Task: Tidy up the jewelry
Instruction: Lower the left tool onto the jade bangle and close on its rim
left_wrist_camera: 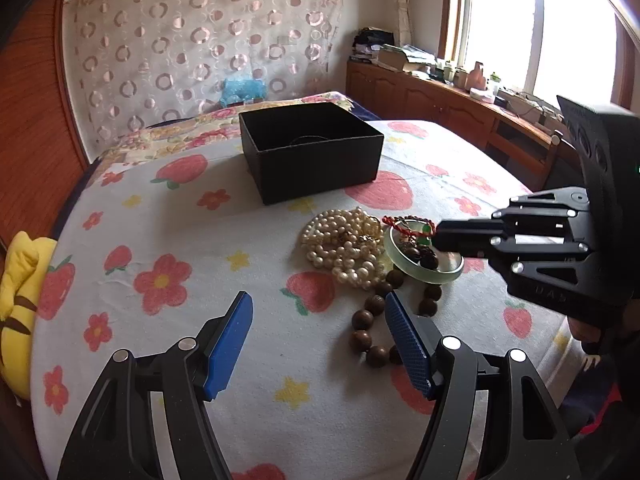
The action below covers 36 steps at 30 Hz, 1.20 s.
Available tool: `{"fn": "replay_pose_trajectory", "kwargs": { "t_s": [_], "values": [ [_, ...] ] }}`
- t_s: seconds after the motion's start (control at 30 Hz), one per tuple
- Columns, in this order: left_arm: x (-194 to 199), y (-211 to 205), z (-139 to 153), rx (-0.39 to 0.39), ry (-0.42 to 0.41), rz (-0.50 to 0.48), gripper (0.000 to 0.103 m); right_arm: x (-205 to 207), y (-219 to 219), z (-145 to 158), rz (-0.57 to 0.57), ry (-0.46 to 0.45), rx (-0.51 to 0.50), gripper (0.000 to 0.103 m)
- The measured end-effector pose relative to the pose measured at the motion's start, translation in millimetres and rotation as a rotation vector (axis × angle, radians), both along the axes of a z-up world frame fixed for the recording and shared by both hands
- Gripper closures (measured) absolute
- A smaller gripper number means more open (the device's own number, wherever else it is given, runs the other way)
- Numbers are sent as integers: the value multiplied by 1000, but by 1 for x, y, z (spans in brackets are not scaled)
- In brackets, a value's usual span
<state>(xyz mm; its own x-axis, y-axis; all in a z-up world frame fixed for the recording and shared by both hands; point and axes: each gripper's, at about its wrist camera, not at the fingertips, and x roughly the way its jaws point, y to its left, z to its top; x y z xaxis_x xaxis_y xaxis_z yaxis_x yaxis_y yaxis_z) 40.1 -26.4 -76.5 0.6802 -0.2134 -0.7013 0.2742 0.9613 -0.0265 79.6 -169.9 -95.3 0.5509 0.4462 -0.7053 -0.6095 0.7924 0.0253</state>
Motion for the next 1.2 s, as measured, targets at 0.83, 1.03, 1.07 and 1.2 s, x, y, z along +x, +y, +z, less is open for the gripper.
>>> {"fn": "replay_pose_trajectory", "kwargs": {
  "t_s": [0.83,1.03,1.07,1.2],
  "values": [
    [36,-58,-4,-53,110,-56,80,-11,-81,21,-154,-93,94,95],
    [46,-69,-8,8,136,-47,81,-13,-86,17,-156,-89,108,95],
    [48,-69,-8,10,138,-47,81,-13,-86,17,-156,-89,109,95],
    [52,-70,-6,26,140,-45,89,-13,-86,16,-155,-89,109,95]
  ]
}}
